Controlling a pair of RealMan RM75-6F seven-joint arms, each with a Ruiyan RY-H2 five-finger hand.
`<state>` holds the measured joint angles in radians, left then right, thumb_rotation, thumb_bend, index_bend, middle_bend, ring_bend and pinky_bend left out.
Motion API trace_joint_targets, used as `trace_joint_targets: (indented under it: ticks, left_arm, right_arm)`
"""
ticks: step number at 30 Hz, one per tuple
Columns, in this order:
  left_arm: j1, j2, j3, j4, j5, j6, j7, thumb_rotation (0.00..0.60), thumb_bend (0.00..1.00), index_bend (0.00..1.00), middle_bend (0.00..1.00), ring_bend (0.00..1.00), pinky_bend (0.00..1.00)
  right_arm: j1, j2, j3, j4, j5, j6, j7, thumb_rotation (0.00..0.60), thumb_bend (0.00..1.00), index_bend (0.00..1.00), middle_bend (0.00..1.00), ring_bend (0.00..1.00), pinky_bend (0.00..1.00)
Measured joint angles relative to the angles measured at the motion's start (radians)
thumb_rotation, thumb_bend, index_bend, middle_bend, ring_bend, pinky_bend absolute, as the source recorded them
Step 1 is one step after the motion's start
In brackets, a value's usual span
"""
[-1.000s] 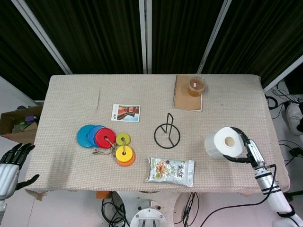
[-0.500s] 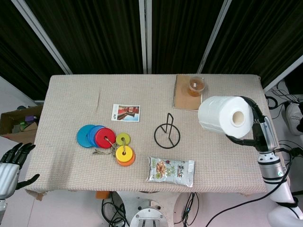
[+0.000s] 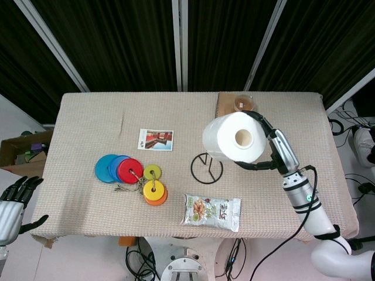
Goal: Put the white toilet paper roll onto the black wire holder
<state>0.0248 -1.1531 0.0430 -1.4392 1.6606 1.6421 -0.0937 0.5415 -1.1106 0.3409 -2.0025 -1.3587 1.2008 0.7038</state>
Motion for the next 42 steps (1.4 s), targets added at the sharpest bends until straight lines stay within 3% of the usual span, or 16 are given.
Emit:
trace_joint_targets:
  ticks: [11, 22, 27, 30, 32, 34, 42]
  left_arm:
    - [-0.004, -0.013, 0.002, 0.018, -0.001, -0.009, -0.015, 0.600, 0.06, 0.14, 0.15, 0.10, 0.21]
    - [-0.001, -0.017, 0.002, 0.037, -0.008, -0.007, -0.035, 0.600, 0.06, 0.14, 0.15, 0.10, 0.21]
    - [0.000, -0.023, 0.003, 0.047, -0.009, -0.006, -0.043, 0.600, 0.06, 0.14, 0.15, 0.10, 0.21]
    - [0.003, -0.023, 0.002, 0.050, -0.010, 0.001, -0.048, 0.600, 0.06, 0.14, 0.15, 0.10, 0.21]
    - [0.006, -0.022, 0.002, 0.053, -0.011, 0.004, -0.052, 0.600, 0.06, 0.14, 0.15, 0.10, 0.21]
    - [0.007, -0.022, 0.002, 0.056, -0.013, 0.004, -0.054, 0.600, 0.06, 0.14, 0.15, 0.10, 0.21]
    - [0.006, -0.027, 0.002, 0.060, -0.011, 0.001, -0.055, 0.600, 0.06, 0.14, 0.15, 0.10, 0.21]
  right_arm:
    - [0.067, -0.044, 0.028, -0.037, 0.148, -0.098, -0.097, 0.600, 0.12, 0.48, 0.52, 0.47, 0.52]
    - [0.110, -0.109, 0.016, 0.010, 0.251, -0.165, -0.195, 0.600, 0.12, 0.48, 0.51, 0.47, 0.52]
    - [0.121, -0.150, -0.004, 0.056, 0.264, -0.198, -0.210, 0.600, 0.12, 0.38, 0.44, 0.43, 0.51]
    - [0.125, -0.174, -0.018, 0.092, 0.262, -0.216, -0.211, 0.600, 0.10, 0.22, 0.34, 0.33, 0.40]
    - [0.127, -0.184, -0.029, 0.115, 0.248, -0.235, -0.206, 0.600, 0.05, 0.04, 0.11, 0.10, 0.16]
    - [0.128, -0.189, -0.035, 0.131, 0.220, -0.250, -0.194, 0.600, 0.01, 0.00, 0.01, 0.00, 0.02]
    - [0.101, -0.210, -0.042, 0.186, 0.131, -0.215, -0.146, 0.600, 0.00, 0.00, 0.00, 0.00, 0.00]
